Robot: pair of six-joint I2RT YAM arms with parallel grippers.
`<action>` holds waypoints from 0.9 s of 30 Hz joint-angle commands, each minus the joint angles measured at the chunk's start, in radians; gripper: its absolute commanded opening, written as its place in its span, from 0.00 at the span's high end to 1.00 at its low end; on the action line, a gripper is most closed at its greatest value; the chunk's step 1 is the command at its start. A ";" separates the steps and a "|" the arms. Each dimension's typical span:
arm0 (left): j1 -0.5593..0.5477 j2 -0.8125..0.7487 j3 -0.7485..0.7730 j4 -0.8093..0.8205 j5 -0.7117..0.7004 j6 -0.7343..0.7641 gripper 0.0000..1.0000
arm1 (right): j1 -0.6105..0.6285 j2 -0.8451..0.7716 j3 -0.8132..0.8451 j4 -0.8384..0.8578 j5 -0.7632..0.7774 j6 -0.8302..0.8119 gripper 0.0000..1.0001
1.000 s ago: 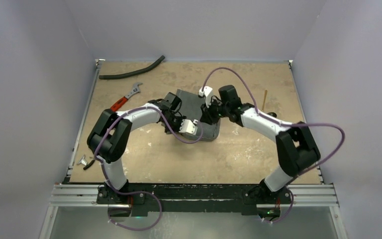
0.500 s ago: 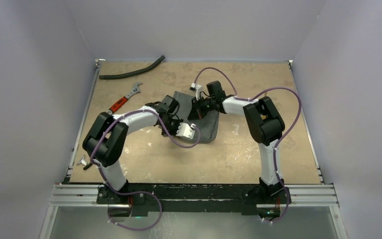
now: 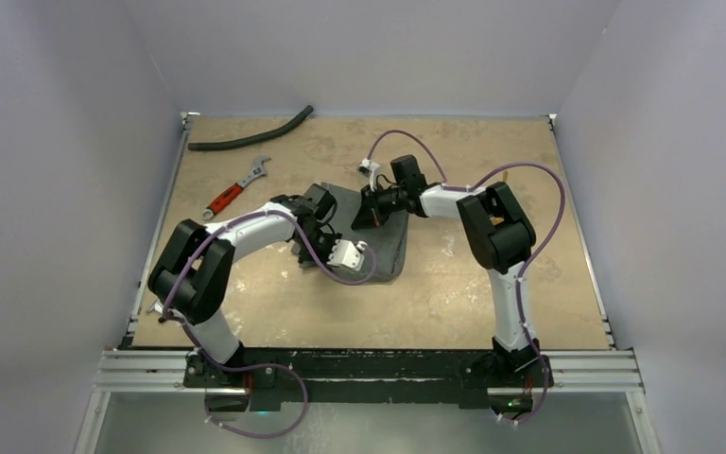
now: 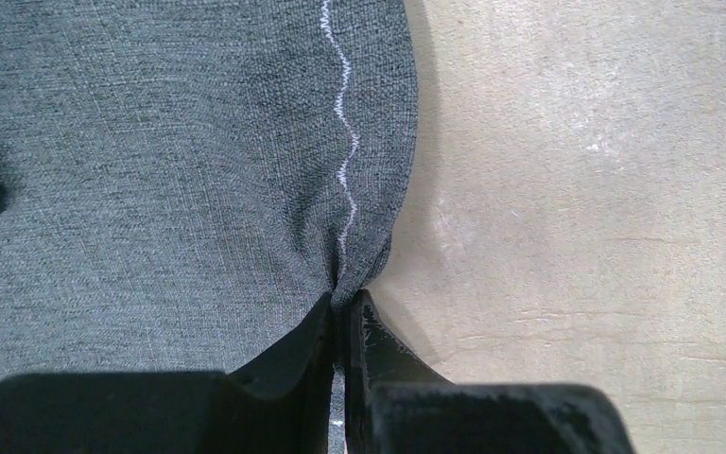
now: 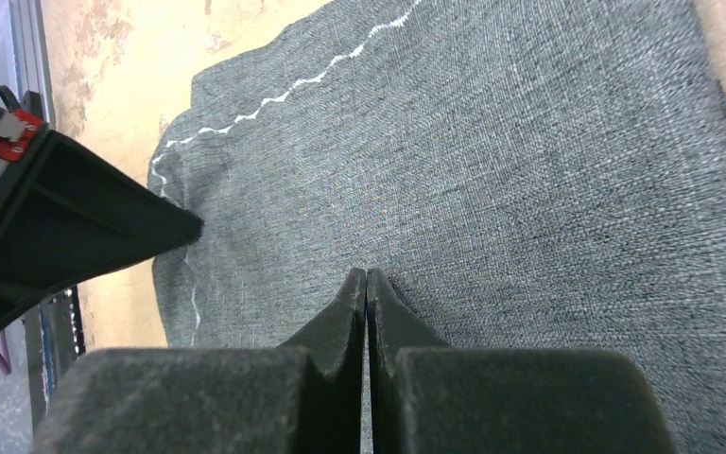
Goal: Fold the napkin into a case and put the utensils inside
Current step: Pass from the right arm to the left, then fold the lower triangle-folded napkin at the center of the board.
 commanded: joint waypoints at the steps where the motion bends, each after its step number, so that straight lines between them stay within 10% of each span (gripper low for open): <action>1: 0.000 -0.039 0.016 0.031 -0.009 -0.063 1.00 | 0.021 0.025 -0.012 0.028 0.002 0.030 1.00; 27: 0.001 0.158 0.352 0.081 -0.057 -0.224 1.00 | 0.033 -0.023 -0.195 0.059 0.055 0.003 1.00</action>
